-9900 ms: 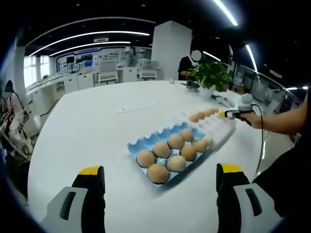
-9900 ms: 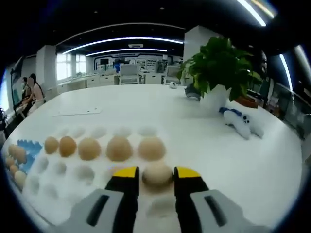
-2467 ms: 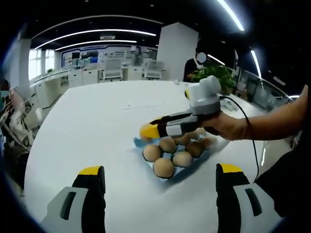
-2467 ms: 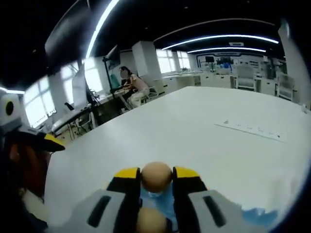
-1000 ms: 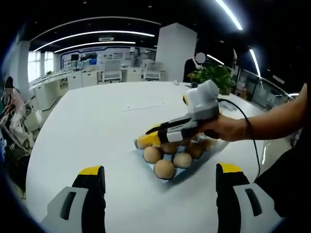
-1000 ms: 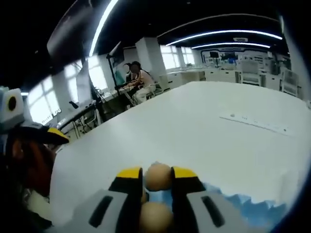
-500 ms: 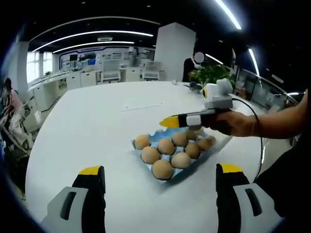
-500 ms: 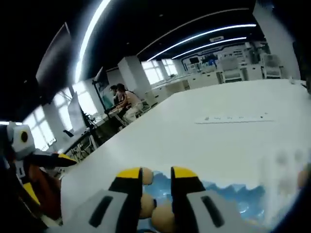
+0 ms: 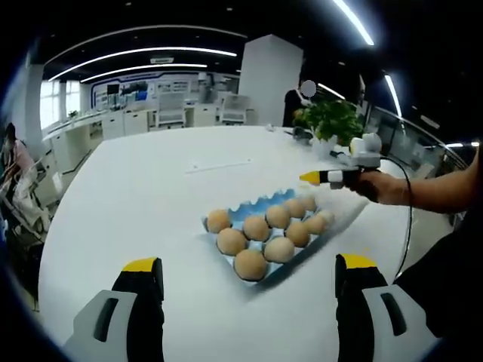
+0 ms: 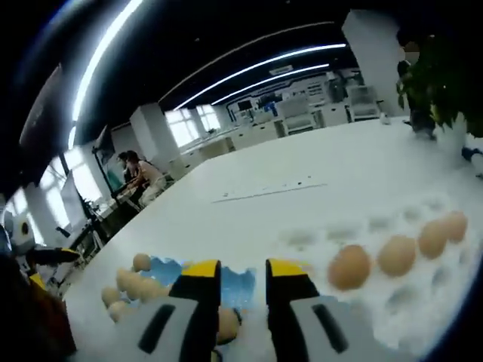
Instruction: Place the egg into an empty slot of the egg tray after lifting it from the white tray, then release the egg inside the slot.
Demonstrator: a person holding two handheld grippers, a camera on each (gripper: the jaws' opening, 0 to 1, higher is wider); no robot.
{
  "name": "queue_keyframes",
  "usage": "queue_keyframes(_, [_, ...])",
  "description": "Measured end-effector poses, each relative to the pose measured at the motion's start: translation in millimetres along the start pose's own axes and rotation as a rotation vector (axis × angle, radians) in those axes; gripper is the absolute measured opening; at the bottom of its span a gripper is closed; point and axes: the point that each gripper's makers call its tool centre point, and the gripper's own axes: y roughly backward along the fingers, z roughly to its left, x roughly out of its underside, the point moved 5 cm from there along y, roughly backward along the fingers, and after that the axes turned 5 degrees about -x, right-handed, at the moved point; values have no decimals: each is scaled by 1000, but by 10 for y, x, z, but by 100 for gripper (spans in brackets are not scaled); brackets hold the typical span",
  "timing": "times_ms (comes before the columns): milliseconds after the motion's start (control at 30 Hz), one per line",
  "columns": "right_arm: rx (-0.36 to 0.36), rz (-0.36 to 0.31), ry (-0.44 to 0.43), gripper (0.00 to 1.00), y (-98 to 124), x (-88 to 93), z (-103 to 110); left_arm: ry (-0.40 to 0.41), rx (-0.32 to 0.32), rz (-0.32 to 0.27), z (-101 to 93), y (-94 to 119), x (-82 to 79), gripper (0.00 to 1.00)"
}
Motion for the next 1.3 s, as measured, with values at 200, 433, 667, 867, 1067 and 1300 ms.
queue_keyframes(200, [145,-16,56,23,158,-43,-322,-1,-2,0,-1,8,-5,95])
queue_keyframes(433, [246,27,139,21,138,1,-485,0,-4,-1,-2,13,-14,95])
queue_keyframes(667, [203,124,336,27,-66,109,-530,6,-15,-2,26,30,-16,95])
queue_keyframes(867, [186,89,303,25,-48,61,-572,9,-20,0,38,29,-10,95])
queue_keyframes(1067, [197,45,231,25,23,-40,-574,1,-15,-6,25,17,-44,95])
queue_keyframes(1300, [153,1,199,25,71,-166,-418,-2,-9,0,27,1,-40,95])
